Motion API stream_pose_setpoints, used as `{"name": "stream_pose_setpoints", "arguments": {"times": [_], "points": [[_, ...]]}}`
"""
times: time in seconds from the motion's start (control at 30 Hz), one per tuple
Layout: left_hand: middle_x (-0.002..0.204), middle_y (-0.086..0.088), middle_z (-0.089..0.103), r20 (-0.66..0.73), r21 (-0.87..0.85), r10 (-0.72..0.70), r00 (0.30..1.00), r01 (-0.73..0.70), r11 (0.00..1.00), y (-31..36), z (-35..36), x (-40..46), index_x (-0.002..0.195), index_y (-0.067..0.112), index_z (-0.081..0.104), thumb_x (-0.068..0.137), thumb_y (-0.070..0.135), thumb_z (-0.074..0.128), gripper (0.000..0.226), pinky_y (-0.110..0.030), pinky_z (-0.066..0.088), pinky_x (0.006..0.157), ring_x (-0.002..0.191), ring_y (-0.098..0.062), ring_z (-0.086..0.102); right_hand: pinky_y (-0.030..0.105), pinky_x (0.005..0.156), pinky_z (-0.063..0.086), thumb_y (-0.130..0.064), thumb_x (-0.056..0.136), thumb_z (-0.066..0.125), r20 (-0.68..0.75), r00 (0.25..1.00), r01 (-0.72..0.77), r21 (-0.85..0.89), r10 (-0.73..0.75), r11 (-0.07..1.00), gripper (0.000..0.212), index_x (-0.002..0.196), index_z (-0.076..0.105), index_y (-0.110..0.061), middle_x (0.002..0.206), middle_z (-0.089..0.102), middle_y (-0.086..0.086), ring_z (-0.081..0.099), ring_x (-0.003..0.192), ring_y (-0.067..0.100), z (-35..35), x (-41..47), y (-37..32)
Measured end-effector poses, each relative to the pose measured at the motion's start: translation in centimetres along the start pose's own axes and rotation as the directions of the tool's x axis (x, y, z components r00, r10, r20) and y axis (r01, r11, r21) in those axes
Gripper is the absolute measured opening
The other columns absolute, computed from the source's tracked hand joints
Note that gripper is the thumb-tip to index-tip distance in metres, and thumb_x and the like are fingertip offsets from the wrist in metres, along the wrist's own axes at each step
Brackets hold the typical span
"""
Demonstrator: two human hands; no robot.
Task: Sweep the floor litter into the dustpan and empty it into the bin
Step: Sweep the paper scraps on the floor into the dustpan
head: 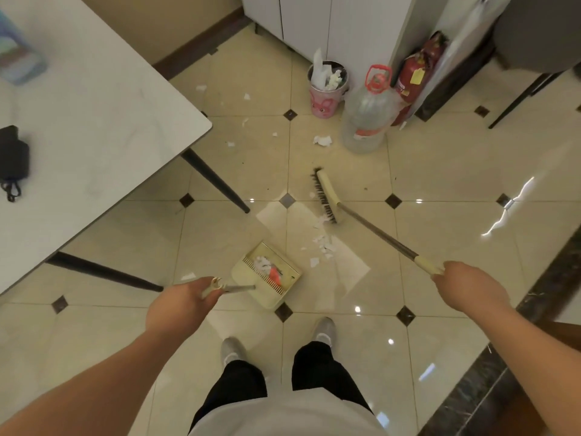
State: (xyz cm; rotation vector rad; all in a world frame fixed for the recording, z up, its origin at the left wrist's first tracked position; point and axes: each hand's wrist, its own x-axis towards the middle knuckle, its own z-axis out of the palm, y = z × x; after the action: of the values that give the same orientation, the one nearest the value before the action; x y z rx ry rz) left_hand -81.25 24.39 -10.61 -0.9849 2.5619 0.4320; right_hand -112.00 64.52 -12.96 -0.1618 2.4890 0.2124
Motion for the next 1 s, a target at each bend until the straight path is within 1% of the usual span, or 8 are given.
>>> {"name": "stream_pose_setpoints", "arguments": {"times": [0.17,0.4,0.47,0.57,0.67,0.73,0.83,1.0], "points": [[0.063,0.008,0.06,-0.01,0.075,0.027,1.0,-0.026,0.997,0.8,-0.2,0.3,0.099,0.038,0.066,0.092,0.072,0.038,0.044,-0.03,0.046,0.049,0.057,-0.011,0.058,0.031,0.064,0.048,-0.019,0.095,0.051,0.063,0.997,-0.051,0.043,0.049,0.998,0.022,0.11,0.065,-0.013,0.082,0.054,0.002,0.058,0.076,0.023,1.0,2.5,-2.4],[0.064,0.009,0.062,0.029,0.173,0.026,0.999,-0.031,0.985,-2.3,-0.3,-0.1,0.103,0.04,0.063,0.095,0.067,0.043,0.034,-0.03,0.049,0.051,0.06,-0.012,0.06,0.026,0.072,0.048,-0.005,0.094,0.054,0.311,0.95,-0.05,0.038,0.035,0.998,0.035,0.127,0.061,0.001,0.11,0.065,0.012,0.056,0.087,0.023,2.8,3.5,-6.7],[0.064,0.009,0.062,0.061,0.184,0.048,0.997,-0.059,0.981,-3.6,-0.2,-0.4,0.1,0.039,0.064,0.096,0.065,0.043,0.033,-0.032,0.053,0.052,0.059,-0.009,0.06,0.026,0.071,0.046,-0.005,0.093,0.053,0.33,0.944,-0.021,0.049,0.004,0.999,0.032,0.123,0.062,0.002,0.096,0.063,0.01,0.058,0.088,0.024,4.2,1.9,-7.6],[0.068,0.011,0.064,0.09,0.199,0.096,0.991,-0.113,0.973,-5.5,0.6,-0.7,0.104,0.041,0.065,0.095,0.067,0.04,0.037,-0.029,0.053,0.054,0.063,-0.008,0.061,0.026,0.072,0.044,-0.008,0.094,0.05,0.299,0.953,0.01,0.123,-0.046,0.992,0.026,0.116,0.063,-0.001,0.108,0.067,0.017,0.062,0.094,0.029,5.7,-1.6,-8.9],[0.07,0.01,0.063,0.131,0.196,0.167,0.977,-0.19,0.962,-6.8,2.0,-0.8,0.103,0.04,0.065,0.094,0.067,0.038,0.04,-0.028,0.049,0.054,0.065,-0.009,0.061,0.028,0.063,0.046,-0.006,0.093,0.05,0.334,0.941,-0.015,0.217,-0.06,0.976,0.013,0.1,0.061,-0.005,0.079,0.059,0.01,0.055,0.066,0.023,7.0,-5.5,-10.3],[0.071,0.01,0.061,0.149,0.184,0.194,0.97,-0.22,0.958,-7.4,2.8,-0.9,0.104,0.039,0.065,0.095,0.065,0.043,0.035,-0.027,0.042,0.051,0.066,-0.012,0.059,0.026,0.053,0.045,-0.006,0.092,0.049,0.359,0.932,-0.046,0.258,-0.052,0.965,0.023,0.108,0.063,0.0,0.071,0.052,0.006,0.05,0.056,0.018,8.5,-8.3,-11.6],[0.077,0.011,0.061,0.162,0.166,0.212,0.964,-0.238,0.957,-8.1,4.8,-1.1,0.11,0.039,0.063,0.096,0.063,0.046,0.033,-0.027,0.041,0.056,0.073,-0.014,0.059,0.025,0.048,0.044,-0.005,0.091,0.048,0.415,0.906,-0.052,0.297,-0.079,0.953,0.034,0.122,0.06,0.003,0.072,0.053,0.007,0.053,0.057,0.018,11.1,-13.1,-13.8],[0.098,0.002,0.072,0.173,0.068,0.231,0.957,-0.246,0.967,-9.5,8.4,-1.6,0.122,0.035,0.062,0.097,0.063,0.046,0.04,-0.032,0.049,0.066,0.092,-0.023,0.067,0.032,0.054,0.045,0.001,0.085,0.052,0.61,0.79,-0.209,0.353,-0.055,0.912,0.028,0.11,0.065,0.001,0.08,0.064,0.017,0.063,0.067,0.029,14.3,-20.9,-17.7]]}}
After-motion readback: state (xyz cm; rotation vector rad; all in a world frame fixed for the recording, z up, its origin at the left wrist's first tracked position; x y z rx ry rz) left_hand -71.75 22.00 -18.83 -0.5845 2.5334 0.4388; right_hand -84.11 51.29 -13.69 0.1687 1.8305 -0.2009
